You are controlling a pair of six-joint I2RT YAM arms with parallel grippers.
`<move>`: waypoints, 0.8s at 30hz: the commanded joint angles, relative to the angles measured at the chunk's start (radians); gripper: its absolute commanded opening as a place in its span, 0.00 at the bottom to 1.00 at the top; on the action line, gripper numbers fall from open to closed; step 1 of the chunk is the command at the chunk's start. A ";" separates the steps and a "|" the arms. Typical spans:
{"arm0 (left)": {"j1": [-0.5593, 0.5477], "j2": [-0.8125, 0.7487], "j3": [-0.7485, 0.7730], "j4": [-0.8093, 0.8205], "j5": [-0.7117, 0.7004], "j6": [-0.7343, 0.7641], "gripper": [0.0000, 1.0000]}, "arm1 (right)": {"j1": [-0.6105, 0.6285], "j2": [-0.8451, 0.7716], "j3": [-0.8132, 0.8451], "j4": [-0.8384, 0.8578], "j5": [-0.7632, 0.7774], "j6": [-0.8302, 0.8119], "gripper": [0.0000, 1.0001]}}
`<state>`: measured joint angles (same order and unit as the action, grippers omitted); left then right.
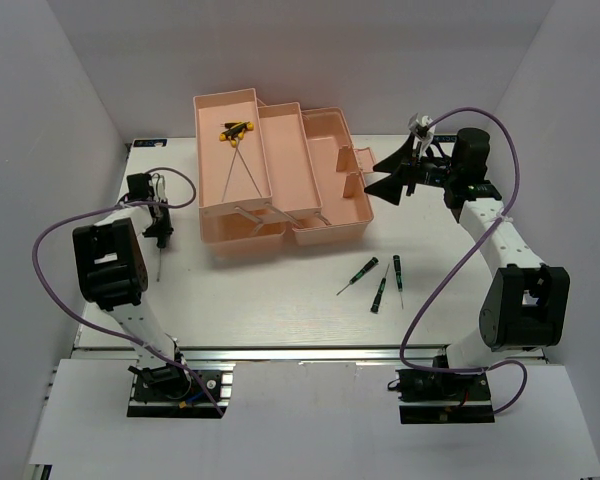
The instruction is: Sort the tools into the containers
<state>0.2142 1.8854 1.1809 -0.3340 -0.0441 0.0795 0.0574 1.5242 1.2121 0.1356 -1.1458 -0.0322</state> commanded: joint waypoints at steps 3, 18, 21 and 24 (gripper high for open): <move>-0.001 0.006 -0.049 -0.031 0.020 -0.062 0.16 | -0.016 -0.018 -0.002 0.027 -0.003 0.025 0.89; 0.002 -0.333 0.030 -0.082 -0.059 -0.391 0.00 | -0.021 -0.064 -0.043 -0.053 0.152 -0.047 0.89; 0.002 -0.515 -0.082 -0.042 -0.040 -0.447 0.00 | -0.021 -0.065 -0.048 -0.099 0.175 -0.095 0.86; 0.001 -0.676 -0.127 -0.022 0.021 -0.460 0.00 | -0.021 -0.062 -0.059 -0.116 0.169 -0.106 0.68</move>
<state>0.2142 1.3338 1.0908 -0.3820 -0.0795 -0.3134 0.0402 1.4956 1.1656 0.0502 -0.9974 -0.0940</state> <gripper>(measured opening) 0.420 0.705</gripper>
